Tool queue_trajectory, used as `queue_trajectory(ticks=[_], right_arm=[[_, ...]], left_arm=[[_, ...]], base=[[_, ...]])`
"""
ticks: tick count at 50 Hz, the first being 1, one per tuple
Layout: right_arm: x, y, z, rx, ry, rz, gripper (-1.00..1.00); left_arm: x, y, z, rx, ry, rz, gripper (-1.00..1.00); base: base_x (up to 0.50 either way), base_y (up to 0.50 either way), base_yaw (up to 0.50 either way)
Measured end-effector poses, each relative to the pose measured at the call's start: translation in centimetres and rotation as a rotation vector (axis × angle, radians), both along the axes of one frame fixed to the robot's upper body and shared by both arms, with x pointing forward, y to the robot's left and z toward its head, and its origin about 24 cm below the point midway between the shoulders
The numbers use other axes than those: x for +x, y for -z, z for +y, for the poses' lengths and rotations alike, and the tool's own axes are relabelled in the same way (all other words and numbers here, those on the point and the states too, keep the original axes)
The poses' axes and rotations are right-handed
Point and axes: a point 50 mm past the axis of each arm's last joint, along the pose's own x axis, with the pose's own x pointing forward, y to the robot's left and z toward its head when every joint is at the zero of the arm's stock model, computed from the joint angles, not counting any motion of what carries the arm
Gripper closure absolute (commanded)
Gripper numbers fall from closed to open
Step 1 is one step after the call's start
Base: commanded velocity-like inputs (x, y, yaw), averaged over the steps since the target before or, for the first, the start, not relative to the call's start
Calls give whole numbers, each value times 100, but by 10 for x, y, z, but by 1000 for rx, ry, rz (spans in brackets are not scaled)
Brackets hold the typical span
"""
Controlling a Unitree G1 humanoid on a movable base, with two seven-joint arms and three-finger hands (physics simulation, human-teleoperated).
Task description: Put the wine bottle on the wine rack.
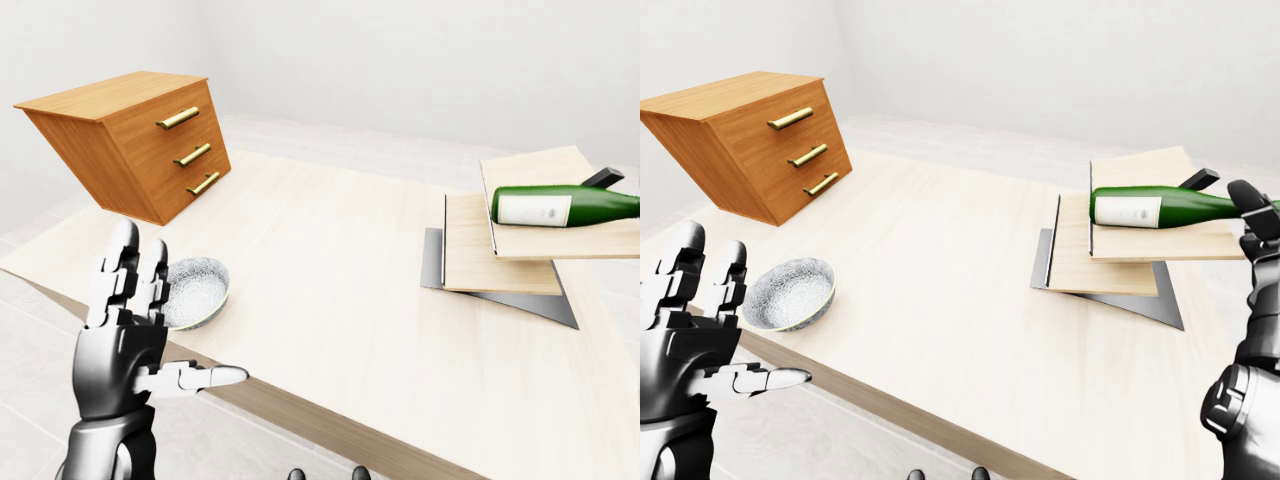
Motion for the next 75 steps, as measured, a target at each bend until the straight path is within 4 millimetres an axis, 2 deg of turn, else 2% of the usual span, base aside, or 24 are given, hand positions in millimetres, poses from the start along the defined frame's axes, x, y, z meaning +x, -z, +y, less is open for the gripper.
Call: queue_trajectory(ticks=[38,75], right_arm=[[-14,-2,-9,-38,11,-12,-100],[-50,-20,-27,-112,67,-98,-100]], left_arm=[[2,3,0,-3,3,13,-100],[0,-2,-1,4,2,-10,-100]], base=[[0,0,0],[0,0,0]])
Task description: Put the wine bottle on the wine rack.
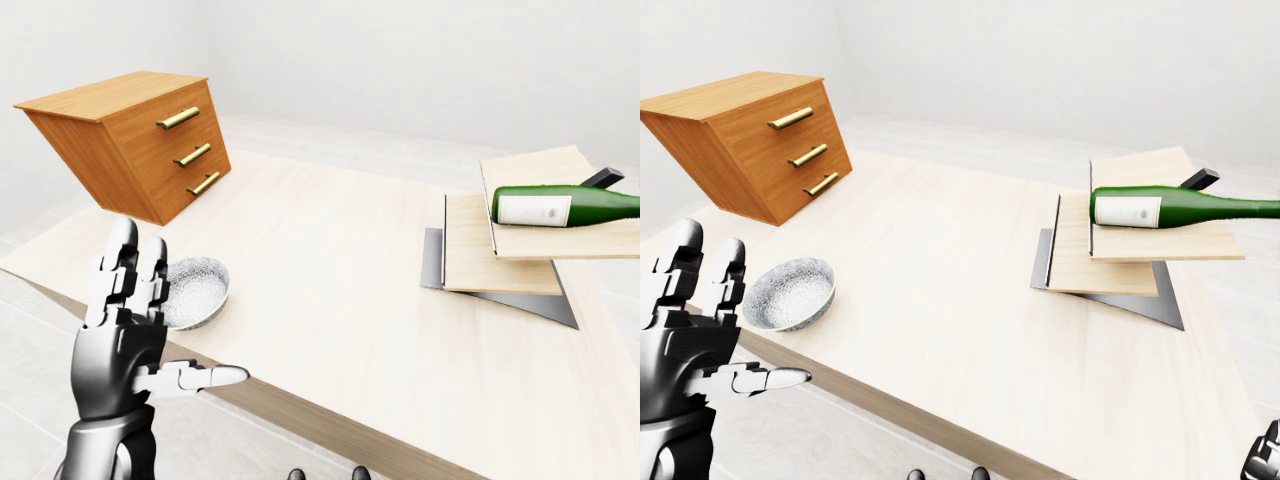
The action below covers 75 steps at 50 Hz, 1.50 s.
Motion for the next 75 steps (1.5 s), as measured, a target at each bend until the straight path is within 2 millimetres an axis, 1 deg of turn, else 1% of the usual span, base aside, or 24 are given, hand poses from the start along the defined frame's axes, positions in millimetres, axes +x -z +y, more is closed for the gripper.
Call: queue_trajectory(ticks=[9,17,23,34,44,60,75], right_arm=[[-9,-10,-2,-20,15,-40,-100],[-16,-26,-2,-41,32,-97,-100],[-20,-41,0,-59,42,-146,-100],[-26,-78,9,-95,49,-259,-100],[-31,-113,23,-115,39,-367,-100],[-42,-166,53,-149,-20,-513,-100],[-52,-200,78,-185,-94,-591,-100]], left_arm=[[-1,-1,-1,2,1,-6,-100],[-1,-3,-1,4,1,-12,-100],[-1,-3,-1,4,2,-12,-100],[-1,-2,-1,3,2,-8,-100],[-1,-2,-1,3,2,-8,-100],[-1,-2,-1,3,3,-6,-100],[-2,-2,-2,3,3,-7,-100]], base=[[0,0,0],[0,0,0],[0,0,0],[0,0,0],[0,0,0],[0,0,0],[0,0,0]])
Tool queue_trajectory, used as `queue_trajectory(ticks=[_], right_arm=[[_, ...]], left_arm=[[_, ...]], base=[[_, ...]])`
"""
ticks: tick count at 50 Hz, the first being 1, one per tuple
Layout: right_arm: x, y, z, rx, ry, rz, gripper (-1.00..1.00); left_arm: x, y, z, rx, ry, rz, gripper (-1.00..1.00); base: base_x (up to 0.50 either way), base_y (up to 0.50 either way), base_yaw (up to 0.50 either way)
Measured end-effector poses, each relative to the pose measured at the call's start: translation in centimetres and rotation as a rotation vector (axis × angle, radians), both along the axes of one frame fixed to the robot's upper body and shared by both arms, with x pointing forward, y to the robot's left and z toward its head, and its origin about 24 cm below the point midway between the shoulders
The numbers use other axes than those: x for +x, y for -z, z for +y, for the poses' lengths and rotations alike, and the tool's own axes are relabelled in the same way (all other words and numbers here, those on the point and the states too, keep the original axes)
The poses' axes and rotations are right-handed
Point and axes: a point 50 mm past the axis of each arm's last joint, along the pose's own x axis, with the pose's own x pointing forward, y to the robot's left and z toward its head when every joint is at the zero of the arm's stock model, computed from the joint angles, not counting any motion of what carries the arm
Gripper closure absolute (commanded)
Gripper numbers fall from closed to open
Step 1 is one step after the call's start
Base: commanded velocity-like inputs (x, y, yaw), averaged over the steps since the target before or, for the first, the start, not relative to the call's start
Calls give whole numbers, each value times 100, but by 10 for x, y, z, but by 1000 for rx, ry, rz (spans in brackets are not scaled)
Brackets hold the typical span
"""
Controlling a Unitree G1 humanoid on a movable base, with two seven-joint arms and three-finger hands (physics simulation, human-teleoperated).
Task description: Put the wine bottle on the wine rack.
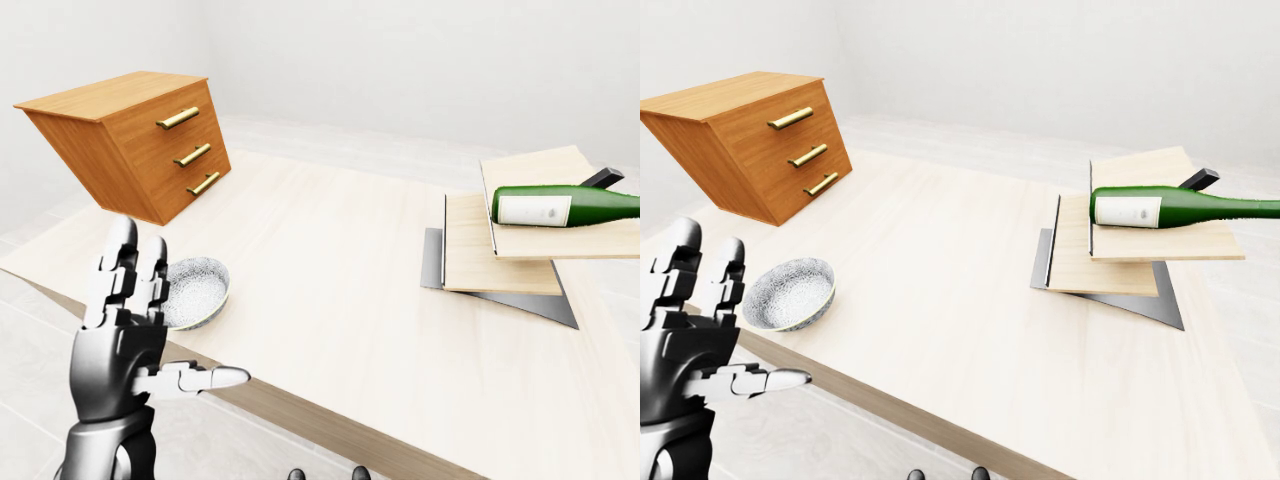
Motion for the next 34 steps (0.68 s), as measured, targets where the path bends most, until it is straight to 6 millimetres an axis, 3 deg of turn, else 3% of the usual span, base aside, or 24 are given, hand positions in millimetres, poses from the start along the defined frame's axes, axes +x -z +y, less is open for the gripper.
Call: queue_trajectory(ticks=[16,34], right_arm=[[-21,-44,47,-89,-176,-61,-100],[-44,-66,95,-247,-336,-73,-100]], left_arm=[[-1,-1,-1,0,2,-3,-100],[-2,3,0,-4,4,13,-100]], base=[[0,0,0],[0,0,0]])
